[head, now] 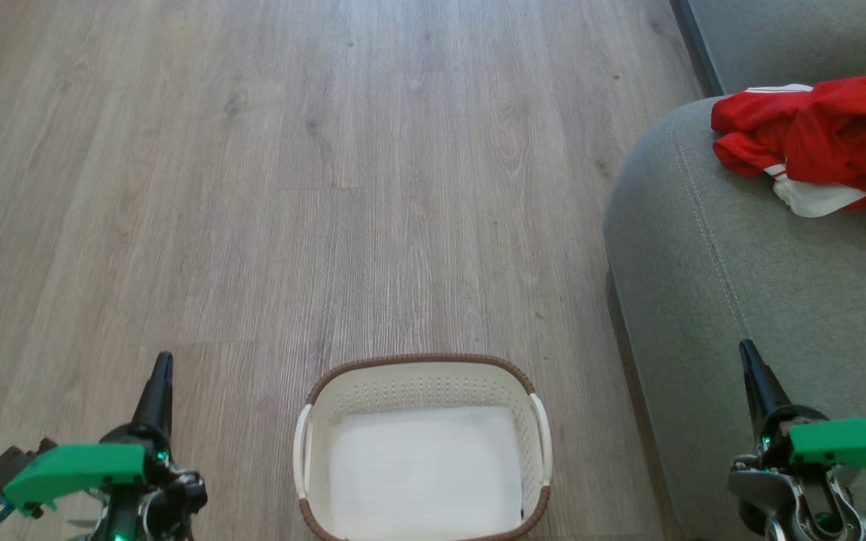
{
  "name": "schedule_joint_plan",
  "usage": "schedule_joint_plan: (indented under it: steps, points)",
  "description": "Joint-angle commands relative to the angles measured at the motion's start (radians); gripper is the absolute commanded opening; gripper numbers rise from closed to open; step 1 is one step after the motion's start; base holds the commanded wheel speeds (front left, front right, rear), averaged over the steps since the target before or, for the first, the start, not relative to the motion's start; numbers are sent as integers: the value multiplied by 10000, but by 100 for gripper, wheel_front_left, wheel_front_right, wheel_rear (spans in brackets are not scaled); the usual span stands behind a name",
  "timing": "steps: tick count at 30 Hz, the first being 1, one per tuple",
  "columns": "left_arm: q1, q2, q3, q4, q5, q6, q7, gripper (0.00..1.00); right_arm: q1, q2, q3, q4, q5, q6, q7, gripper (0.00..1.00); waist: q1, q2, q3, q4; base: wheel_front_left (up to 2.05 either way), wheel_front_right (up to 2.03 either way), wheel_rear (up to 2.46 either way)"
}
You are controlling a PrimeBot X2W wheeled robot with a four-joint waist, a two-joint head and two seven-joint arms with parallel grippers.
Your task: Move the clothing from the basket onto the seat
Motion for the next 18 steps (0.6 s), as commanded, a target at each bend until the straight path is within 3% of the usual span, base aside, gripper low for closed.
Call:
schedule_joint_plan:
  steps: [1, 9, 18]
  points:
    - [-637, 30, 394, -355, -251, -114, 97, 0, -649, -43, 160, -414, 310, -1, 116, 0, 0, -1, 5, -8, 0, 0, 0]
    - [-793, -38, 658, -360, -1147, -332, 356, 0, -732, -41, 59, -498, 1335, -2, 374, 0, 0, -1, 41, -65, 0, 0, 0]
    - [-793, -42, 664, -361, -1142, -332, 360, 0, -732, -41, 59, -498, 1336, -2, 374, 0, 0, -1, 41, -65, 0, 0, 0]
